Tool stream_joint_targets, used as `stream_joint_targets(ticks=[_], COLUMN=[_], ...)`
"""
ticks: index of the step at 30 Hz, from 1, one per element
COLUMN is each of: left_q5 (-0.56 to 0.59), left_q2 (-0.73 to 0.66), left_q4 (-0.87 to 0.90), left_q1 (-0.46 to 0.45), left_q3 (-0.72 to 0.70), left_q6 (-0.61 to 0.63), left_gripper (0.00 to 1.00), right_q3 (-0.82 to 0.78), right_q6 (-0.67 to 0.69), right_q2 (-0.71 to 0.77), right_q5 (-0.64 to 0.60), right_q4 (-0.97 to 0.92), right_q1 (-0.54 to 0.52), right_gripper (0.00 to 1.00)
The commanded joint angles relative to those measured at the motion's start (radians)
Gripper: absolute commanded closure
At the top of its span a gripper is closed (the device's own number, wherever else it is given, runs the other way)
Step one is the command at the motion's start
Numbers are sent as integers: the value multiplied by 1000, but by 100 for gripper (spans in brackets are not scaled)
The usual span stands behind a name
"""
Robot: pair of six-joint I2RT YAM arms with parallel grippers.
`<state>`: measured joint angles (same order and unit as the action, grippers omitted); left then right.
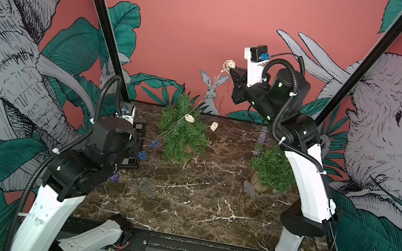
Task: Wrap string light around the christmas tree
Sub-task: Wrap the light string around the Christmas tree.
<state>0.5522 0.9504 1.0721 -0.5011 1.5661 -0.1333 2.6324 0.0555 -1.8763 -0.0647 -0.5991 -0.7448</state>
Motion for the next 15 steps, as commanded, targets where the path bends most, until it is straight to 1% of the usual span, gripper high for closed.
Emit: stream_joint_targets(ticks=[1, 7, 10, 13, 15], left_q5=[26, 13, 25, 33, 27], left_q2=[19, 27, 64, 107, 125], left_q4=[-88, -127, -173, -207, -242], left_q1=[21, 24, 32, 77, 116], left_q3=[41, 45, 68, 108, 126], left_q6=[44, 54, 73, 68, 57], left_gripper=[100, 100, 100, 100, 100], right_q3=[32, 14, 48, 113, 109], right_q6=[25, 40, -5, -67, -106], right_q2=[17, 9, -39, -96, -109], right_q5=[-18, -33, -19, -2, 6], right_q4=[101, 162, 198, 209, 245], right_q1=[16, 42, 83, 129, 156], right_gripper=[100, 100, 100, 100, 100])
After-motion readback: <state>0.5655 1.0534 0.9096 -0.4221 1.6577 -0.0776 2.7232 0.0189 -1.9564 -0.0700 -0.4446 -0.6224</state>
